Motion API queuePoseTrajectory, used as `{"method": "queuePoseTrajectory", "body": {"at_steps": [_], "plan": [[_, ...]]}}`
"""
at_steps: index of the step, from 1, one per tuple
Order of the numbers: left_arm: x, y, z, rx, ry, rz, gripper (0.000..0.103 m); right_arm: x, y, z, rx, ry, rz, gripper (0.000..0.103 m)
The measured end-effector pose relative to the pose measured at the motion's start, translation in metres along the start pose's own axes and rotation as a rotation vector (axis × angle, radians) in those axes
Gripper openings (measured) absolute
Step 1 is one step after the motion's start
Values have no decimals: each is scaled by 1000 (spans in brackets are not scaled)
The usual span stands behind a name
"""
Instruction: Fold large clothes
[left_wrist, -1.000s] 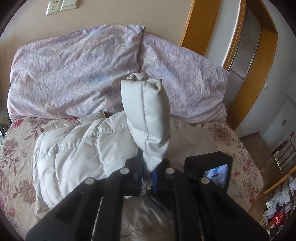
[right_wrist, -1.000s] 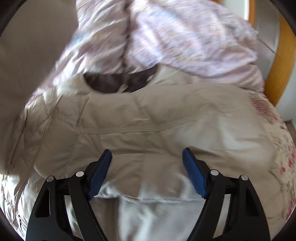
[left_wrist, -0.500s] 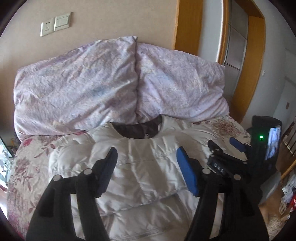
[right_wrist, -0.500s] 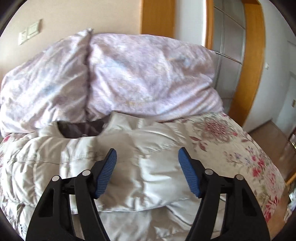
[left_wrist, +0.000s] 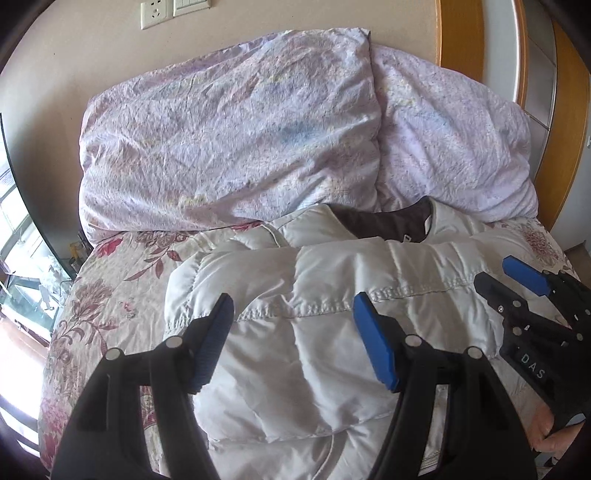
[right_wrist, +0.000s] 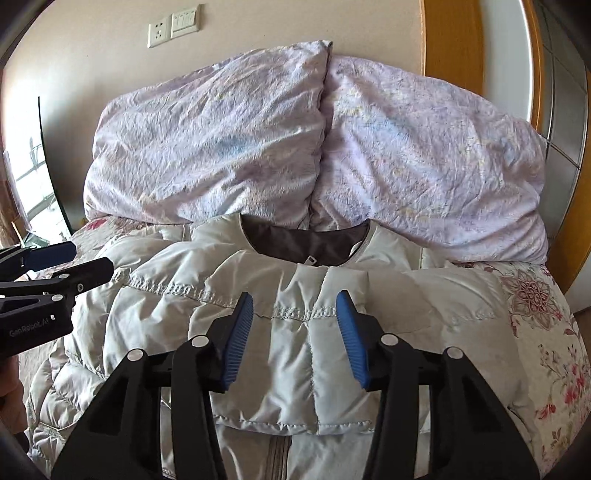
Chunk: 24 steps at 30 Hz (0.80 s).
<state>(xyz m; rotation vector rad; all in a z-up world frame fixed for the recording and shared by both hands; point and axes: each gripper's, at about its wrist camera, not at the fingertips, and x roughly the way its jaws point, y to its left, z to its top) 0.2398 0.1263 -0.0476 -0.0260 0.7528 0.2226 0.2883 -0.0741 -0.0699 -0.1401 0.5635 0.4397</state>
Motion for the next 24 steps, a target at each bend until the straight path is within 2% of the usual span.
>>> {"method": "queuePoseTrajectory", "body": {"at_steps": [2, 4, 6, 12, 15, 17, 21, 23, 24], "plan": [[11, 2, -4, -1, 17, 17, 71, 19, -1, -7, -25, 60, -32, 49], [25, 4, -9, -2, 46, 30, 71, 58, -10, -25, -47, 203, -125, 48], [39, 6, -15, -7, 83, 32, 71, 74, -25, -41, -2, 210, -101, 50], [54, 8, -21, -23, 110, 28, 73, 80, -29, -43, 21, 236, -83, 51], [48, 9, -23, -28, 109, 15, 73, 84, -39, -41, 64, 248, -36, 52], [39, 11, -26, -19, 104, 7, 78, 83, -44, -38, 80, 268, 2, 55], [5, 22, -40, 18, 38, 17, 91, 60, -73, -34, 222, 356, 171, 74], [-10, 33, -49, 29, 33, 17, 93, 36, -87, -35, 258, 352, 219, 79], [-17, 39, -54, 24, 39, 1, 93, 19, -96, -36, 262, 344, 226, 84]]}}
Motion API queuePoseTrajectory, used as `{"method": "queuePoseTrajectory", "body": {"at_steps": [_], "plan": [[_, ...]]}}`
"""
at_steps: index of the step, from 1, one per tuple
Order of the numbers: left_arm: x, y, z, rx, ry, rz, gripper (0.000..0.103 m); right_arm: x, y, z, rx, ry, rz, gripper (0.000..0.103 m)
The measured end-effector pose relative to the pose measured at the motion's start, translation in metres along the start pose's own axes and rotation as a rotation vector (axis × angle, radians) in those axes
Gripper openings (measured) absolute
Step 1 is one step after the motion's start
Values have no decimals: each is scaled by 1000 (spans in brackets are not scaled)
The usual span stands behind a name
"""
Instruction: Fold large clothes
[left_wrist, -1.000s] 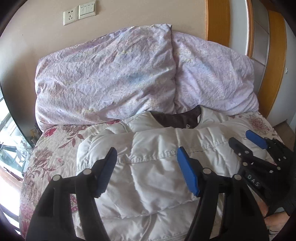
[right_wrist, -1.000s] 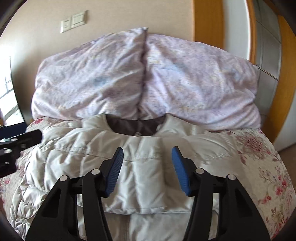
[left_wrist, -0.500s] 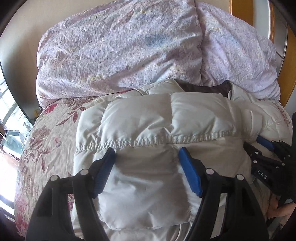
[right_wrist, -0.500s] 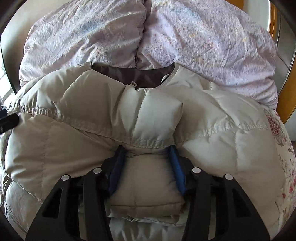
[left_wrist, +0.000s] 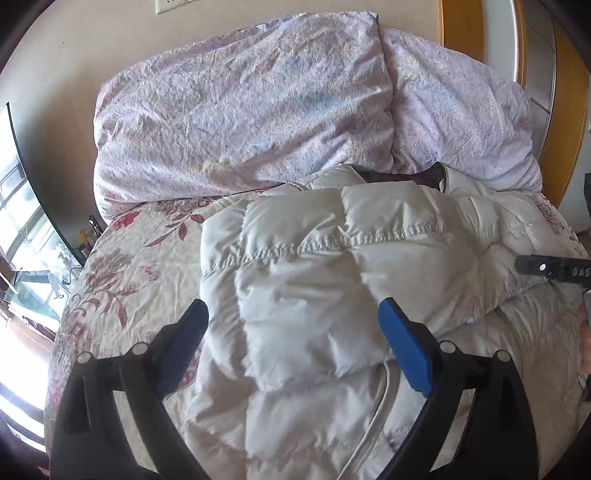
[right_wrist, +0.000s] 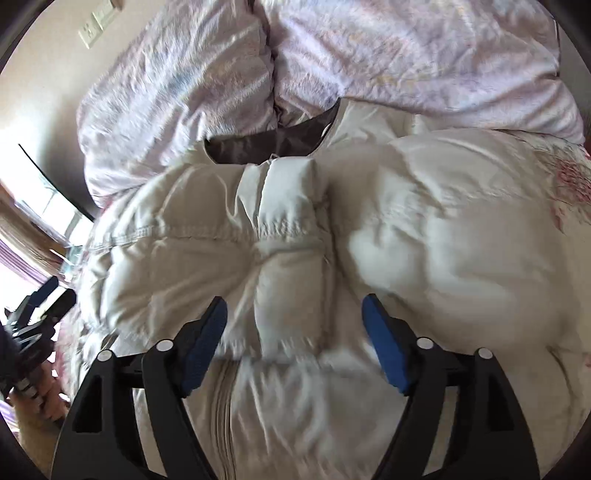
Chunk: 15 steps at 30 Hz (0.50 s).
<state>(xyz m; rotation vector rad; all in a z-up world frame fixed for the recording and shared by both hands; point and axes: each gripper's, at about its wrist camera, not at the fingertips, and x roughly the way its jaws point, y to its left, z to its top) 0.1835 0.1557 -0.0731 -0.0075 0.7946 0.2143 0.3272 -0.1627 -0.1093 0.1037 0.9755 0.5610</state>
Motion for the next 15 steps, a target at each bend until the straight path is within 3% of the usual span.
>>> {"method": "queuePoseTrajectory", "body": {"at_steps": [1, 7, 15], "plan": [[-6, 8, -6, -12, 10, -22, 93, -14, -5, -5, 1, -5, -3, 88], [-30, 58, -53, -106, 113, -110, 93, -84, -61, -46, 44, 31, -54, 89], [-48, 92, -114, -189, 220, -213, 93, -120, -149, -103, 226, 118, -50, 89]]}}
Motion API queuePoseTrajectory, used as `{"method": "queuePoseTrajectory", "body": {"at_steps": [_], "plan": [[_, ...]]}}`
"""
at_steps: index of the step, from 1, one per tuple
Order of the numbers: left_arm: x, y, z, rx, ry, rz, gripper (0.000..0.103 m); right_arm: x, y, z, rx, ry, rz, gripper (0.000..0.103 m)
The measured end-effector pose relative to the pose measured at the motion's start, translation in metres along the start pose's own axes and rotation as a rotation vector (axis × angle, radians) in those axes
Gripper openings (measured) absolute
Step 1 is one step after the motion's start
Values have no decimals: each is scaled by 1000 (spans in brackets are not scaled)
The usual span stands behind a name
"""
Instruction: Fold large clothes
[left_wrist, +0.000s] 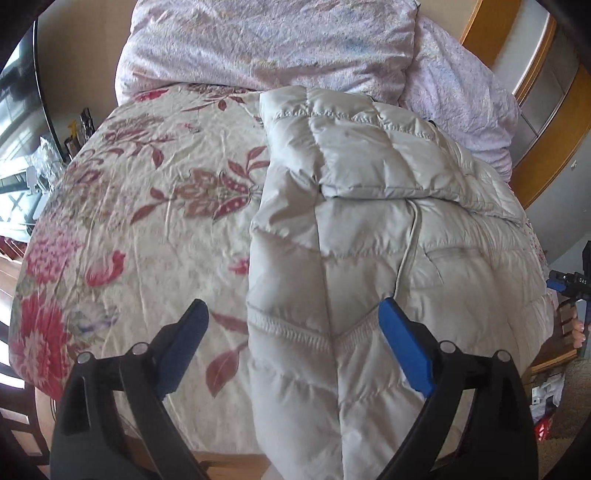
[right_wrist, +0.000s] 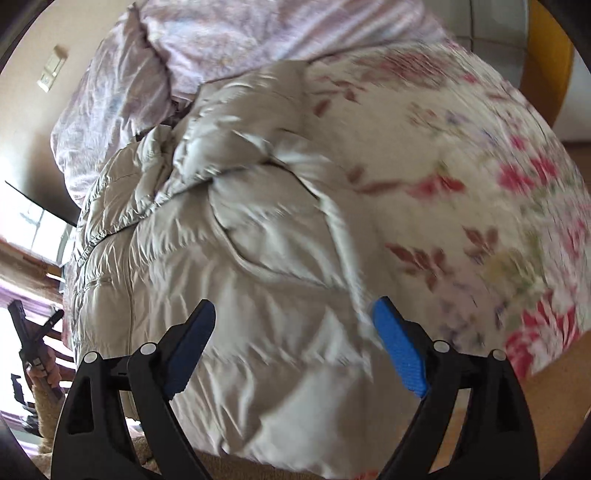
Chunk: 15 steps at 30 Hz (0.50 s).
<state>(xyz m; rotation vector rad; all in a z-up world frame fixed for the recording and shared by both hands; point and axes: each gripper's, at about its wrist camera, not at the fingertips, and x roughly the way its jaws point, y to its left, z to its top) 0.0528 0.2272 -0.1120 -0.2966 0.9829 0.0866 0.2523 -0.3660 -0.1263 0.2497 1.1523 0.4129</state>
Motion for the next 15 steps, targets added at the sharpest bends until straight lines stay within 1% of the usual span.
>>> {"method": "queuePoseTrajectory", "body": {"at_steps": [3, 5, 6, 8, 11, 12, 13, 15], "plan": [[-5, 10, -15, -17, 8, -13, 93, -5, -20, -13, 50, 6, 39, 89], [-7, 15, -24, -28, 7, 6, 93, -7, -30, -21, 72, -3, 36, 89], [-9, 18, -29, -35, -1, 2, 93, -8, -35, -25, 81, -10, 39, 89], [-9, 23, -38, -57, 2, -41, 93, -7, -44, -31, 102, -8, 77, 89], [-4, 26, -48, -78, 56, -89, 93, 2, -53, -43, 140, 19, 150, 89], [-2, 26, -51, -84, 73, -107, 93, 2, -55, -46, 142, 20, 169, 89], [0, 26, -53, -93, 86, -119, 93, 0, -55, -48, 137, 3, 179, 89], [2, 26, -57, -116, 104, -147, 91, 2, -56, -52, 146, 12, 236, 88]]}}
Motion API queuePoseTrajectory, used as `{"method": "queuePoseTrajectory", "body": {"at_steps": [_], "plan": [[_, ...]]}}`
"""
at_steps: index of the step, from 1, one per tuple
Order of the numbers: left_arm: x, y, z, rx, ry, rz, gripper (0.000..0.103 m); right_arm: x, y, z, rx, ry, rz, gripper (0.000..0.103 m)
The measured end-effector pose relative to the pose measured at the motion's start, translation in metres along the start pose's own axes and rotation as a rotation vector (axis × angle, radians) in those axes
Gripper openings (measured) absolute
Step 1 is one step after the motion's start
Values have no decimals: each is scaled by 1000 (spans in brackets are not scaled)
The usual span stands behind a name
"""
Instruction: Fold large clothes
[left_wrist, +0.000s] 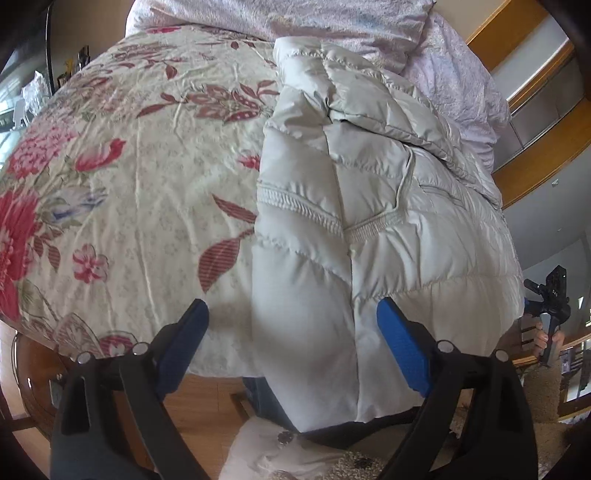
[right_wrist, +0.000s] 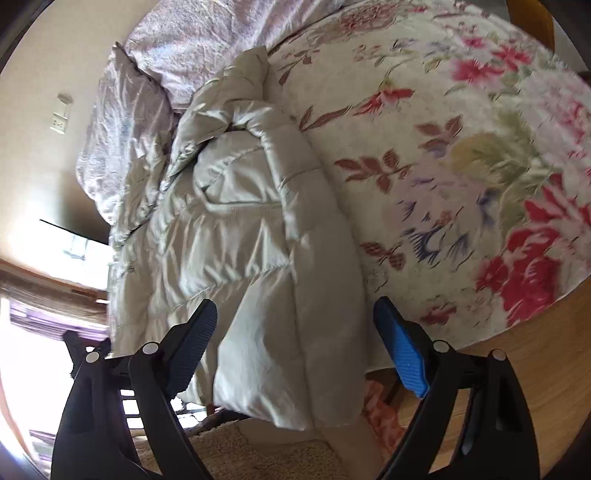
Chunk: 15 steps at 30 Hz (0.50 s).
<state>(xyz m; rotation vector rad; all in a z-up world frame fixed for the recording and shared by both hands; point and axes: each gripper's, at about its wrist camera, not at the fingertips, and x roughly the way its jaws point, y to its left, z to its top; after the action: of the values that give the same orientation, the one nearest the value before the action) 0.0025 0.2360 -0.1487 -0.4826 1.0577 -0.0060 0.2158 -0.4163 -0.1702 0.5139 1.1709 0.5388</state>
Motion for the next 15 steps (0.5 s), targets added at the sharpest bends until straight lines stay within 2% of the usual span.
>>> {"method": "queuePoseTrajectory", "body": {"at_steps": [3, 5, 8, 10, 11, 15], "plan": [[-2, 2, -3, -31, -9, -46, 84, 1, -3, -4, 11, 19, 69, 82], [-2, 3, -6, -54, -3, -86, 73, 3, -5, -8, 16, 37, 108, 80], [-2, 1, -10, -60, 8, -103, 64, 7, -8, -11, 37, 58, 182, 79], [-2, 0, -14, -66, 15, -115, 62, 8, -10, -13, 51, 66, 222, 79], [-2, 0, -15, -74, 29, -136, 57, 10, -11, -14, 60, 74, 247, 78], [-3, 1, -26, -97, 49, -186, 57, 10, -13, -23, 60, 96, 299, 77]]}}
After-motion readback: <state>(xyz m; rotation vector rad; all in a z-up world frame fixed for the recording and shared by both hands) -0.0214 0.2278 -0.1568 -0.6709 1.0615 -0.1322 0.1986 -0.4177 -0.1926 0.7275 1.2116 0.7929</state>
